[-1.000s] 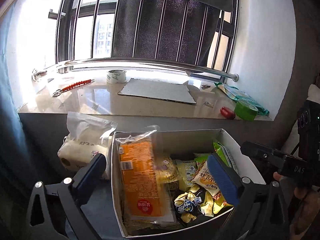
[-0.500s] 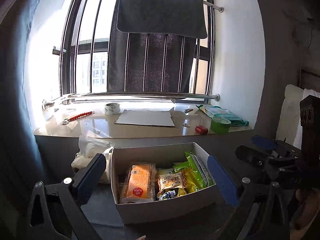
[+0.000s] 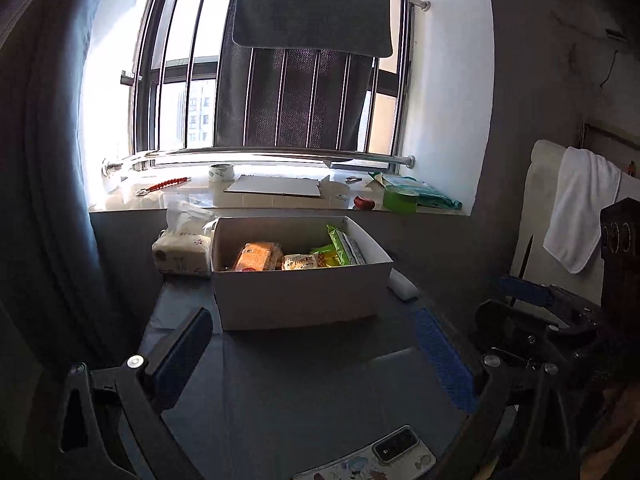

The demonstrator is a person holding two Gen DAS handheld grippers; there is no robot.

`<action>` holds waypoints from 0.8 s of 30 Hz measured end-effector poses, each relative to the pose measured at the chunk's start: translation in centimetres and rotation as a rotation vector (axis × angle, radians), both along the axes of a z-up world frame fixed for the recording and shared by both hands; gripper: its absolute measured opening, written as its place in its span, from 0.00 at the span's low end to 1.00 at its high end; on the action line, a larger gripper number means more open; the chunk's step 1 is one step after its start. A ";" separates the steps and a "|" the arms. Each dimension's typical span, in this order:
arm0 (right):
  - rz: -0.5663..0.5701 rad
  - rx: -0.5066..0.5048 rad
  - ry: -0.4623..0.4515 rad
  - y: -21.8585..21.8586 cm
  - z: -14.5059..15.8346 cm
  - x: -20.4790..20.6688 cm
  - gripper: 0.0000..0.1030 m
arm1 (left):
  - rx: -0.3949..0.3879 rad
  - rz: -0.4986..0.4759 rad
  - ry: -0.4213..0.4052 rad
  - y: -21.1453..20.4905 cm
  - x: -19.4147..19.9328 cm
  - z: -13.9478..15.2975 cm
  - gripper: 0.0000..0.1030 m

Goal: Organize snacks

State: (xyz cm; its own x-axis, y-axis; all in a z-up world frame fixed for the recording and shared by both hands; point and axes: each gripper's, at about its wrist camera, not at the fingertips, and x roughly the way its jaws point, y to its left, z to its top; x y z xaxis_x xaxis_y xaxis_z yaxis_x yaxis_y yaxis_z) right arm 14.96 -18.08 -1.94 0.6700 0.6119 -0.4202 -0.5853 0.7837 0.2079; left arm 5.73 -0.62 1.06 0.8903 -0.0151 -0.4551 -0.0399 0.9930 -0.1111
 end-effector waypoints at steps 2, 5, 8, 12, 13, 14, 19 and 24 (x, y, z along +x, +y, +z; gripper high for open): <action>-0.018 -0.007 0.014 -0.6 -0.9 -1.4 1.00 | -0.004 -0.004 0.004 -0.5 -1.6 -0.8 1.00; -0.021 -0.017 0.020 -1.5 -1.6 -2.6 1.00 | -0.008 -0.001 0.018 -0.6 -2.7 -1.0 1.00; -0.026 -0.027 0.016 -1.5 -1.5 -2.8 1.00 | -0.023 0.014 0.012 -0.3 -2.9 -0.7 1.00; -0.016 -0.024 0.009 -1.2 -1.4 -2.8 1.00 | -0.038 0.016 0.008 0.1 -2.6 -0.4 1.00; -0.013 -0.023 0.012 -1.2 -1.5 -2.7 1.00 | -0.037 0.013 0.009 0.2 -2.5 -0.4 1.00; -0.010 -0.021 0.015 -1.2 -1.6 -2.6 1.00 | -0.035 0.012 0.009 0.1 -2.5 -0.4 1.00; -0.010 -0.021 0.032 -1.2 -2.0 -2.5 1.00 | -0.033 0.005 0.024 0.0 -2.3 -0.6 1.00; -0.008 -0.032 0.033 -1.1 -2.0 -2.7 1.00 | -0.021 0.005 0.029 -0.2 -2.2 -0.8 1.00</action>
